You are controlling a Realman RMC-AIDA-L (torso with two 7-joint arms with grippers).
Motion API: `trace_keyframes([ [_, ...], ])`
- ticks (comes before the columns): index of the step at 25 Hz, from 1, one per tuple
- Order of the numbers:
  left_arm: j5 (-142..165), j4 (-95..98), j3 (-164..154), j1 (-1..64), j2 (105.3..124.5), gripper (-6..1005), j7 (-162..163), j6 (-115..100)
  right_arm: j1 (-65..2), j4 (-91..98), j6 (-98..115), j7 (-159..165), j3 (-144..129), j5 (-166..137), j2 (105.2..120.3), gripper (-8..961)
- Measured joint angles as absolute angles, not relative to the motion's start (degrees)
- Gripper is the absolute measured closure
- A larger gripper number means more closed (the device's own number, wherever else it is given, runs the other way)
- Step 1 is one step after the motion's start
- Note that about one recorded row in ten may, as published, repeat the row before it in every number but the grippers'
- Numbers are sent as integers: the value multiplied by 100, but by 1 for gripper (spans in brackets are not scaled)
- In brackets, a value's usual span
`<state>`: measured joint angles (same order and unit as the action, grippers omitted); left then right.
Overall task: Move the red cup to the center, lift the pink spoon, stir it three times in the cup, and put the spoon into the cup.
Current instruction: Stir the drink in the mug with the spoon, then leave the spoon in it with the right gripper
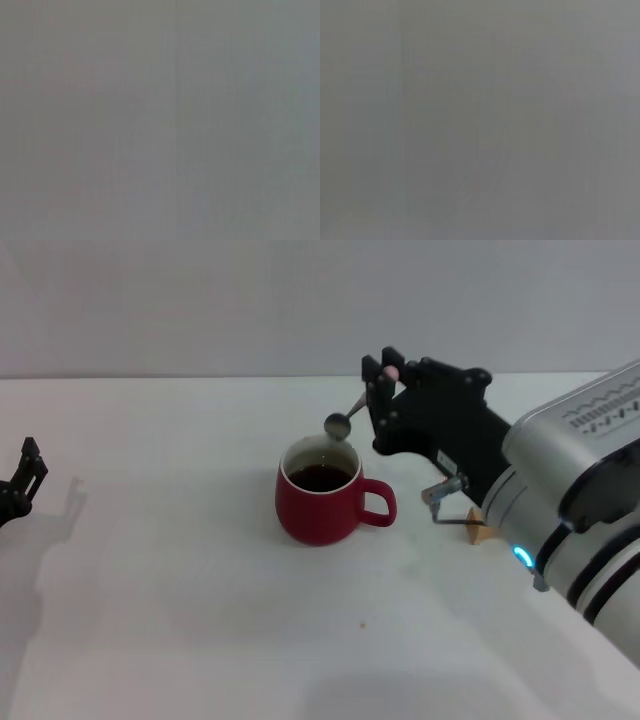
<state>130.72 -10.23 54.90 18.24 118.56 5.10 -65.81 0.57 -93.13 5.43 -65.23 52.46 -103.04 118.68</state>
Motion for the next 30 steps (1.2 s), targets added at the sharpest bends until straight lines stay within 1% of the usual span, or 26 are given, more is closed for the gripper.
trace_keyframes([
  [6, 13061, -1029, 5489, 1823, 11857, 157, 510, -6583, -268, -8894, 538, -6420, 5146, -10136, 11885, 821],
  [18, 13059, -1021, 5508, 1823, 11856, 157, 509, -6581, -521, -8509, 535, -6407, 5047, -9914, 11891, 821],
  [30, 13061, -1009, 5527, 1868, 11856, 157, 510, -6524, -1160, -7869, 559, -6407, 5166, -9483, 11895, 821],
])
